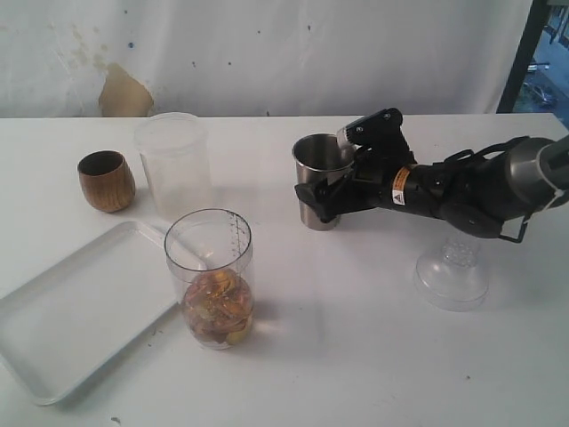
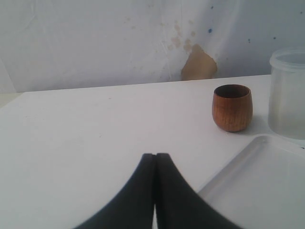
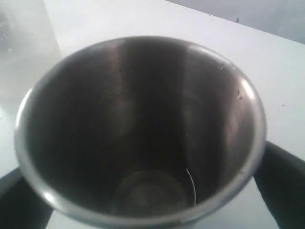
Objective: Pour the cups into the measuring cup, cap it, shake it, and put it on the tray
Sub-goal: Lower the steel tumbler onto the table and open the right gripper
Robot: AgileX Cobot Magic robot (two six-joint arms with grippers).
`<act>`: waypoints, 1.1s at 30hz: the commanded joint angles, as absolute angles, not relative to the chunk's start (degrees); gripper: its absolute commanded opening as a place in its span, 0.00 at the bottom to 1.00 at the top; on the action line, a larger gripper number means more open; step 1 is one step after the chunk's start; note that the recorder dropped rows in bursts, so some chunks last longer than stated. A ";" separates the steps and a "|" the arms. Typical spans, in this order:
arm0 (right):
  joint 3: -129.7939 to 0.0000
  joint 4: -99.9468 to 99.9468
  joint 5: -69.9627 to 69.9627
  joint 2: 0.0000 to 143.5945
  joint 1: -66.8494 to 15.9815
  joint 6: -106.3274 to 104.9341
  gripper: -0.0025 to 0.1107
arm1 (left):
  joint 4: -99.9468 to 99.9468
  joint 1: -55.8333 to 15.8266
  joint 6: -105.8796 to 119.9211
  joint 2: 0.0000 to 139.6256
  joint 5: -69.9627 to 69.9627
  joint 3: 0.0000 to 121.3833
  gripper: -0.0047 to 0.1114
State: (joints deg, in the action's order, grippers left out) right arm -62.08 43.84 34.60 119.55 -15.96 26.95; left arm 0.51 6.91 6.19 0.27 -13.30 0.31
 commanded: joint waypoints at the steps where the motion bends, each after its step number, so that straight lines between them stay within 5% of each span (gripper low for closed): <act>1: -59.88 44.60 34.87 117.30 -15.41 27.17 0.95 | 0.65 6.55 6.27 0.00 -12.87 0.00 0.04; 33: -48.63 44.74 22.61 100.77 -15.41 29.91 0.95 | 0.65 6.55 6.27 0.00 -12.87 0.00 0.04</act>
State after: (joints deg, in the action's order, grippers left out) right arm -48.87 45.04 26.04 103.82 -15.96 27.91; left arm 0.51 6.91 6.19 0.27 -13.30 0.31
